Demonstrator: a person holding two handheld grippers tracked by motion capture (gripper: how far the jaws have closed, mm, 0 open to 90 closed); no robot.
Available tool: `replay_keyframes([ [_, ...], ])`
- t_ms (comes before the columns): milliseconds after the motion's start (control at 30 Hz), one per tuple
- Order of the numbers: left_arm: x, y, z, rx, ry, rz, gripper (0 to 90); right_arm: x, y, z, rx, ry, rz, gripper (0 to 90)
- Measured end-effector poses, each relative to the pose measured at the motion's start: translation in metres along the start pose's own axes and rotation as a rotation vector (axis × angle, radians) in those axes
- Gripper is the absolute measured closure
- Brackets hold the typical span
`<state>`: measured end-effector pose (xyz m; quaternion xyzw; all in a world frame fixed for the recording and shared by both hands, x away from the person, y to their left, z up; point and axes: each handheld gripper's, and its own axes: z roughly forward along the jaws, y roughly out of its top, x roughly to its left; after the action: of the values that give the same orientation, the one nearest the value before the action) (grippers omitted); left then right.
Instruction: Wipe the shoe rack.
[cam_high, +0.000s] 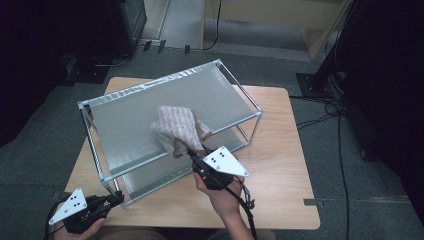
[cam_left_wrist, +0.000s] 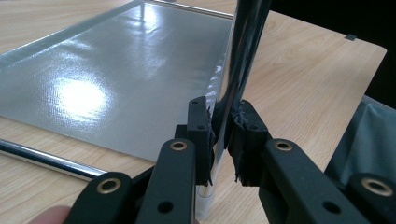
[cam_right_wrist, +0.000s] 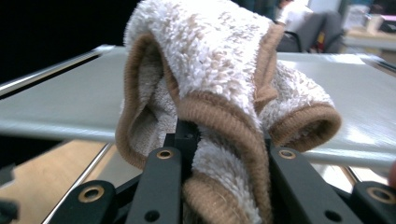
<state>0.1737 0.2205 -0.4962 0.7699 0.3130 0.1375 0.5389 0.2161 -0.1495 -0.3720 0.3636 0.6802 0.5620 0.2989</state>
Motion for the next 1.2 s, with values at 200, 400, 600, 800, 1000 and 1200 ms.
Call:
replay_keyframes([
  [200, 0.0, 0.001, 0.0, 0.012, 0.012, 0.032, 80.1, -0.022, -0.001, 0.001, 0.028, -0.097, 0.018, 74.2],
  [400, 0.0, 0.001, 0.0, 0.008, 0.008, 0.029, 80.1, -0.077, -0.004, -0.006, 0.038, -0.259, 0.085, 73.7],
  [600, 0.0, 0.0, 0.0, 0.006, 0.005, 0.028, 80.1, -0.134, -0.01, -0.018, 0.043, -0.425, 0.194, 73.7],
  [800, 0.0, 0.0, 0.0, 0.004, 0.003, 0.021, 80.1, -0.135, -0.017, -0.023, 0.05, -0.391, 0.227, 73.8],
  [1000, -0.001, 0.0, 0.002, 0.004, 0.002, 0.019, 80.1, -0.095, -0.017, -0.016, 0.05, -0.247, 0.204, 73.8],
  [1200, -0.002, 0.001, 0.003, 0.008, -0.004, 0.028, 80.2, -0.035, -0.01, -0.003, 0.057, -0.081, 0.136, 73.6],
])
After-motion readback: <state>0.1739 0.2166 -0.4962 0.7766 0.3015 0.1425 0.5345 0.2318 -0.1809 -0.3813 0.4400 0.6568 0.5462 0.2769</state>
